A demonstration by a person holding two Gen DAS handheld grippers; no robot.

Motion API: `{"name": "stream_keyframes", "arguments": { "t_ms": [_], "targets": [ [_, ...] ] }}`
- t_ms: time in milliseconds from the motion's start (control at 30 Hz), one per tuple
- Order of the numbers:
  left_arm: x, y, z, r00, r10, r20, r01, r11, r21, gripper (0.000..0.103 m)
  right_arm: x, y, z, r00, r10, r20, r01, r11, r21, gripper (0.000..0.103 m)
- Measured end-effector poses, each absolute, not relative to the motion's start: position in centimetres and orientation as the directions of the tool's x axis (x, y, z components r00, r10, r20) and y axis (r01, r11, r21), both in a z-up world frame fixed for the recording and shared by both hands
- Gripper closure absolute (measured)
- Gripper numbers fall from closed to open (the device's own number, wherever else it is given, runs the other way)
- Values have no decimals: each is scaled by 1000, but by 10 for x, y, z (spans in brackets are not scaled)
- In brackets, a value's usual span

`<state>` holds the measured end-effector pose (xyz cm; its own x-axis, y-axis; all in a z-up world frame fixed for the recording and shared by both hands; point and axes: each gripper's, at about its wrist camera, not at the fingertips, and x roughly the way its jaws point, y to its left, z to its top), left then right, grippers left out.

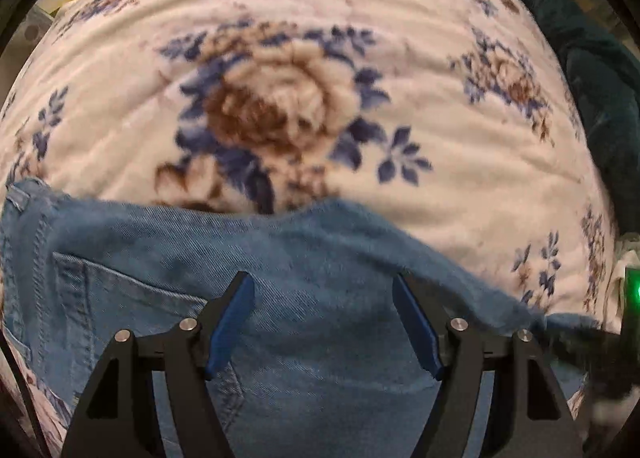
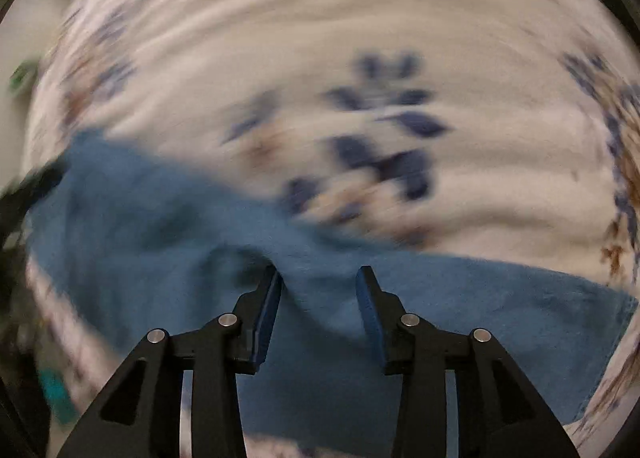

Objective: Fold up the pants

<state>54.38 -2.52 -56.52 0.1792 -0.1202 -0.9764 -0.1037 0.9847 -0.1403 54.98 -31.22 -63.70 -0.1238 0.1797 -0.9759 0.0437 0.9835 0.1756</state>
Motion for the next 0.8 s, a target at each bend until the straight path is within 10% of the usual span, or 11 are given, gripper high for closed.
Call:
{"name": "stream_keyframes", "arguments": {
  "t_ms": [433,800],
  "targets": [
    [513,-64,-548,174,-142,-974,-37,988,-151,33,495,-419,-585,115,319,-941,428,839,337,57],
    [468,-127,-562,123,-181,-976,-18,983,-184,33,400,-595,-571,124,-47,-991,678,734,50,57]
  ]
}}
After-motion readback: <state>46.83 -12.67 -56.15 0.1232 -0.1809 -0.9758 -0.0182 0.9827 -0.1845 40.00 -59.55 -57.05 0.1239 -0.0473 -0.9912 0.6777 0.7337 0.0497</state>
